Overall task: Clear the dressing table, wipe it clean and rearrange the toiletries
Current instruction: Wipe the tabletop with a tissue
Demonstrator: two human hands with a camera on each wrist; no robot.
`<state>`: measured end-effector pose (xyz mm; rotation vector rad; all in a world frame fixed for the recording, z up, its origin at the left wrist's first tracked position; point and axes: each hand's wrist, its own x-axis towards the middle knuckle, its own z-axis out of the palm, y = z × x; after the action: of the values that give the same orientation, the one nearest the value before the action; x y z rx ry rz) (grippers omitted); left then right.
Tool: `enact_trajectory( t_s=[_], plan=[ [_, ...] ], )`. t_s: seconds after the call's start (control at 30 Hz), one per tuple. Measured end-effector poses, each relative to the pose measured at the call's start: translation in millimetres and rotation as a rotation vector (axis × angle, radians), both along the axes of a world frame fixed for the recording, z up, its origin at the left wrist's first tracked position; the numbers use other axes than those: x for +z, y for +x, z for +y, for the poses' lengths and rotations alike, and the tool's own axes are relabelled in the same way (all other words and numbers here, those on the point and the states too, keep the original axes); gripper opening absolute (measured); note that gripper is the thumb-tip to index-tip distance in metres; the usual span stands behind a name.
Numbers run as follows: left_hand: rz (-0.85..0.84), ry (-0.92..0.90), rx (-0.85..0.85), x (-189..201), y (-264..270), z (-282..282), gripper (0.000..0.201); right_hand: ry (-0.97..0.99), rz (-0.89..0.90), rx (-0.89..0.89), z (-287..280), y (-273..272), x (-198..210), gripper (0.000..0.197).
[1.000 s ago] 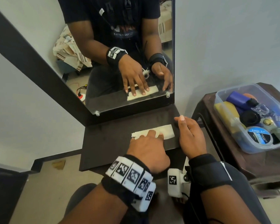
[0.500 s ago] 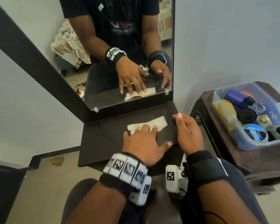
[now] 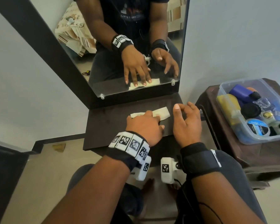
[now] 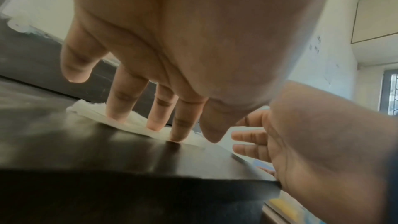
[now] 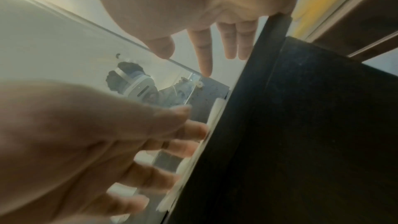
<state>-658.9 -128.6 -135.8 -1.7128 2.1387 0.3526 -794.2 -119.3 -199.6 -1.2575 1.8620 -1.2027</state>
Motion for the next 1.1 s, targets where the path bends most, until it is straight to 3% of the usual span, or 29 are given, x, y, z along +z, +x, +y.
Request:
enact_trajectory(
  t_s=[0.13, 0.27, 0.43, 0.57, 0.7, 0.9, 1.1],
  plan=[
    [0.003, -0.019, -0.037, 4.6, 0.6, -3.8, 0.04, 0.02, 0.14, 0.14, -7.9, 12.0, 14.0, 0.032],
    [0.088, -0.012, -0.007, 5.7, 16.5, -2.3, 0.037, 0.097, 0.67, 0.517, -13.7, 29.5, 39.8, 0.034],
    [0.146, 0.009, -0.007, -7.2, 34.2, 18.7, 0.048, 0.305, 0.805, 0.774, 4.5, 39.3, 51.6, 0.031],
    [0.262, 0.001, 0.013, -14.0, 45.6, 24.7, 0.048, 0.328, 0.876, 0.8, 7.4, 44.1, 50.8, 0.037],
    [0.365, -0.059, 0.109, -15.9, 55.9, -3.2, 0.045, 0.373, 0.913, 0.759, -20.0, 51.5, 50.7, 0.05],
    [0.297, -0.008, 0.183, -21.1, 58.4, -21.7, 0.059, 0.429, 0.901, 0.737, -42.1, 66.3, 45.4, 0.055],
    [0.254, -0.023, 0.14, -12.6, 50.4, 31.3, 0.057, 0.373, 0.975, 0.738, 14.7, 59.7, 40.6, 0.043]
  ],
)
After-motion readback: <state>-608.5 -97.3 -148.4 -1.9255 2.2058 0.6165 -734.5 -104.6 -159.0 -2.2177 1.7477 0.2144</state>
